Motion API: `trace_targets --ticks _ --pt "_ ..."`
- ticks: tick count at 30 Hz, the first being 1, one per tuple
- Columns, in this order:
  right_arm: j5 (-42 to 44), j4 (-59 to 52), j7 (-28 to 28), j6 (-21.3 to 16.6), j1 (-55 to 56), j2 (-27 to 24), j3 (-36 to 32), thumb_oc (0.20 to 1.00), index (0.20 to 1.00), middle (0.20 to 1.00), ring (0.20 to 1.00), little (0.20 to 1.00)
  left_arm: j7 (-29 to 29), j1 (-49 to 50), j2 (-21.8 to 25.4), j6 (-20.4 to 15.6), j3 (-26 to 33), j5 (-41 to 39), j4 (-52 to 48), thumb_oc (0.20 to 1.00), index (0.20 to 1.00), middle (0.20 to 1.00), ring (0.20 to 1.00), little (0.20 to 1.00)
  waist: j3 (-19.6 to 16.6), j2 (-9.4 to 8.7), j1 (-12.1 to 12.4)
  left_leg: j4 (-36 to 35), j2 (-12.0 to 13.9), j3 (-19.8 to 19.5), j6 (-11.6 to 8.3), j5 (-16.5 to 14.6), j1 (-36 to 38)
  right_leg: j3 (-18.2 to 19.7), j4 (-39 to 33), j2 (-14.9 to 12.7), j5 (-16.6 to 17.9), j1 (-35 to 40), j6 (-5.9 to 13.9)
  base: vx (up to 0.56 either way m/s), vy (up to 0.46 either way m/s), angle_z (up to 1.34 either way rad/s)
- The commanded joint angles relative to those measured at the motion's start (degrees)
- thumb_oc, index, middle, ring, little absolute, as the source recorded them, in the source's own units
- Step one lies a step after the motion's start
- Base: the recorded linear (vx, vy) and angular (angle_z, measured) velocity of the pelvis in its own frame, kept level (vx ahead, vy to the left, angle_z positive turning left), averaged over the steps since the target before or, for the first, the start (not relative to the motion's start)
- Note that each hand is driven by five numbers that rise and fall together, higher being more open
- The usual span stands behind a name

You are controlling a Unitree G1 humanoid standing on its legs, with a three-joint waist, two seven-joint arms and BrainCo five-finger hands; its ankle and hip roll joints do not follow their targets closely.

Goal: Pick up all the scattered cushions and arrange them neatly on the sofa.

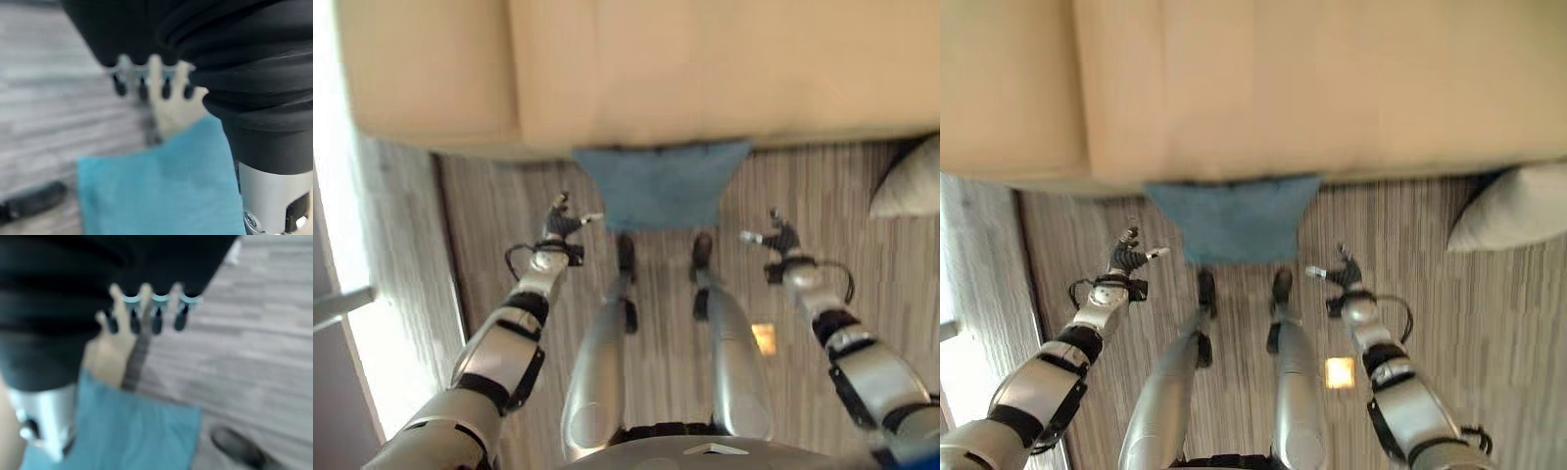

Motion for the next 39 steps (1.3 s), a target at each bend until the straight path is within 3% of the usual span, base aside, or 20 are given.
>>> trace_targets --ticks 1,3,12,24,29,33,39 --pt "2.96 -0.50 -3.31 -2.54 7.34 -1.99 0.77 1.000 1.000 1.000 1.000 1.000 2.84 4.43 0.71 -2.99 2.90 -4.69 -1.38 1.000 1.000 1.000 1.000 1.000 -7.78 0.65 0.40 2.90 2.63 0.19 -4.01 -0.76 -1.99 2.96 -4.76 -1.83 6.06 0.34 5.12 -0.02 -0.030 -0.11" --pt "2.38 -0.18 -5.03 -2.73 5.70 -3.08 0.40 1.000 1.000 1.000 1.000 1.000 4.16 3.17 0.97 -3.24 2.78 -4.88 -2.04 1.000 1.000 1.000 1.000 1.000 -7.47 1.26 0.70 3.12 3.07 -0.91 -4.86 -1.82 -4.41 3.11 -3.39 -2.05 4.66 -2.72 5.58 0.04 -0.037 -0.07" --pt "3.62 0.83 -7.70 -3.63 0.18 -6.11 -0.47 1.000 1.000 1.000 1.000 1.000 4.20 -1.71 4.47 -3.46 3.22 -7.90 -0.51 1.000 1.000 1.000 1.000 1.000 -7.40 1.65 0.28 4.96 3.96 -1.40 -5.61 -1.40 -13.73 3.89 -0.37 -2.63 4.59 -12.38 5.80 0.00 -0.011 0.05" --pt "5.14 -13.37 -7.42 -6.23 -6.77 -12.48 1.50 1.000 1.000 1.000 1.000 1.000 -1.40 -11.32 8.98 -6.94 1.77 -21.43 -12.97 1.000 1.000 1.000 1.000 1.000 -7.06 1.82 -1.41 14.11 3.94 -1.88 -4.22 -3.48 -31.97 6.00 9.88 -2.05 2.07 -31.57 5.72 0.01 0.014 0.04" --pt "5.29 -17.13 -6.29 -6.81 -6.02 -13.20 1.77 1.000 1.000 1.000 1.000 1.000 -1.58 -11.51 9.31 -6.37 0.34 -19.83 -14.46 1.000 1.000 1.000 1.000 1.000 -7.12 1.76 -1.87 16.90 4.08 -1.31 -3.43 -4.57 -35.38 6.80 11.59 -1.82 1.95 -35.05 5.83 0.04 0.019 -0.08" --pt "7.88 -20.05 -4.31 -8.11 -10.05 -14.02 3.58 1.000 1.000 1.000 1.000 1.000 -0.94 -17.07 10.67 -5.18 -2.89 -16.69 -10.69 1.000 1.000 1.000 1.000 1.000 -6.99 1.83 -2.71 17.37 4.27 -0.81 -3.23 -4.60 -38.92 7.30 12.00 -1.66 1.94 -38.81 6.10 0.02 0.004 -0.05" --pt "8.65 -21.11 -3.57 -8.92 -15.21 -14.06 6.35 1.000 1.000 1.000 1.000 1.000 -0.43 -19.23 10.30 -5.86 -4.55 -16.34 -12.69 1.000 1.000 1.000 1.000 1.000 -6.84 2.42 -2.02 17.58 4.26 -1.08 -3.13 -4.08 -40.70 7.14 12.53 -1.46 1.91 -40.30 6.11 0.01 -0.013 -0.01"
